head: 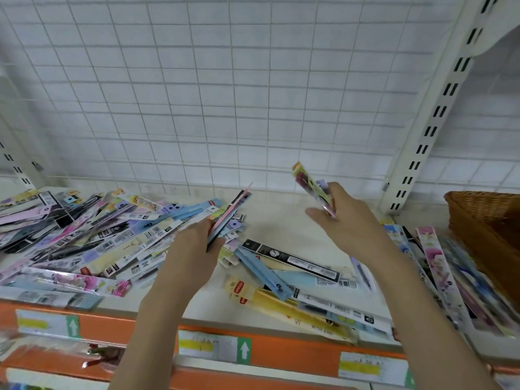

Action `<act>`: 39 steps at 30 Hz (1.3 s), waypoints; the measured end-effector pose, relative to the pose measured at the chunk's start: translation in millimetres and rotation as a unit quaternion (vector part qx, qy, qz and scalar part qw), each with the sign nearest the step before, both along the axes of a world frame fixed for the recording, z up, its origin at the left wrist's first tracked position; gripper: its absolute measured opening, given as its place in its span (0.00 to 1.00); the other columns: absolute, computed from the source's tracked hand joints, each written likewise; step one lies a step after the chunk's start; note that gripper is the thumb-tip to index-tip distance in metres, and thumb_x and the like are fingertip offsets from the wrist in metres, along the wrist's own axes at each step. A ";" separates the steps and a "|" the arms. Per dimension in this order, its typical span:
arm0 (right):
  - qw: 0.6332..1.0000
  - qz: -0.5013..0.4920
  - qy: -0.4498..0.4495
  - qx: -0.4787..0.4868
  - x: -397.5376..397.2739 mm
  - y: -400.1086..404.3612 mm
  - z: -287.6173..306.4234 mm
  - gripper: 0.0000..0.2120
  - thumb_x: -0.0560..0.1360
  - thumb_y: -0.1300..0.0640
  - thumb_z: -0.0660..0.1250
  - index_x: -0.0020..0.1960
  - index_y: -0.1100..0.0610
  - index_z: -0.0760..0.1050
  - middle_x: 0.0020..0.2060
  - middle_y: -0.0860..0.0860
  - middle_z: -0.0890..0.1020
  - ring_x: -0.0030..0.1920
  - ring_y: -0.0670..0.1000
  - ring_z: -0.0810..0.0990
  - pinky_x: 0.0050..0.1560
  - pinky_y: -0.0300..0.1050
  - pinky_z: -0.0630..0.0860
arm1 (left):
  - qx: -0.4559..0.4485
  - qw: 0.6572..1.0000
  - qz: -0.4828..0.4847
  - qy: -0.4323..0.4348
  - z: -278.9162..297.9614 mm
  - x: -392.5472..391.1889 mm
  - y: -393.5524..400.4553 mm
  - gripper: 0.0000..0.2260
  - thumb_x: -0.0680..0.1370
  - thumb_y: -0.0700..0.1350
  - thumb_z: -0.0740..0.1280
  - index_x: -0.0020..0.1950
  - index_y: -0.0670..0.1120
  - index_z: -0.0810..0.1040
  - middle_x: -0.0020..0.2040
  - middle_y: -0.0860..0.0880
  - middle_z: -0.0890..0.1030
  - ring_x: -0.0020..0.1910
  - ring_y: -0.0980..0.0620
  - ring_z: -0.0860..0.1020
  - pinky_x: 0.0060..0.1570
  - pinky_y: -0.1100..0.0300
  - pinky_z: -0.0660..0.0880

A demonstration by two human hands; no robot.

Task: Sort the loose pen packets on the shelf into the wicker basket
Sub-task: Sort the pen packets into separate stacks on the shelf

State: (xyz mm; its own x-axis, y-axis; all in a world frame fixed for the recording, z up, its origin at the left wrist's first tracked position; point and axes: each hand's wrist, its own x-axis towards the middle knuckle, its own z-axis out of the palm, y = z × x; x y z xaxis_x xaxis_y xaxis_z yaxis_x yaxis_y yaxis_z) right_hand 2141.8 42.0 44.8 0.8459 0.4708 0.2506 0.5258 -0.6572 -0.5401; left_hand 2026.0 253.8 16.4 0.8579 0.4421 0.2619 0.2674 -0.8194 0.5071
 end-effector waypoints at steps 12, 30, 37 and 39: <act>0.983 0.067 0.086 -0.151 8.7 37.7 -26.5 0.13 0.79 0.46 0.56 0.46 0.54 0.72 0.41 0.52 0.82 0.41 0.54 0.81 0.46 0.50 0.79 | -0.002 0.998 0.052 0.038 -3.3 -16.4 21.8 0.16 0.80 0.44 0.59 0.33 0.48 0.63 0.30 0.49 0.68 0.28 0.53 0.67 0.27 0.61 0.62; 0.957 0.053 0.114 -0.263 12.0 27.9 -26.0 0.16 0.77 0.48 0.62 0.34 0.54 0.64 0.34 0.50 0.73 0.34 0.50 0.72 0.32 0.42 0.66 | -0.025 0.995 0.034 0.086 -3.2 7.1 -15.0 0.19 0.78 0.53 0.61 0.30 0.48 0.61 0.27 0.52 0.67 0.26 0.56 0.66 0.25 0.63 0.59; 0.967 -0.004 0.075 -0.245 12.3 2.6 -19.7 0.15 0.79 0.50 0.58 0.35 0.50 0.61 0.37 0.49 0.74 0.41 0.54 0.75 0.36 0.43 0.68 | -0.033 0.984 0.052 0.169 -13.7 31.0 -53.7 0.32 0.74 0.63 0.62 0.69 0.42 0.63 0.57 0.44 0.77 0.57 0.44 0.76 0.50 0.54 0.73; 0.965 -0.013 0.077 -0.249 13.7 -4.0 -22.4 0.16 0.79 0.49 0.58 0.34 0.51 0.60 0.34 0.48 0.70 0.36 0.51 0.72 0.33 0.42 0.64 | -0.026 0.979 0.061 0.195 -15.7 34.6 -58.8 0.33 0.74 0.61 0.64 0.71 0.42 0.59 0.61 0.43 0.75 0.60 0.42 0.75 0.51 0.53 0.72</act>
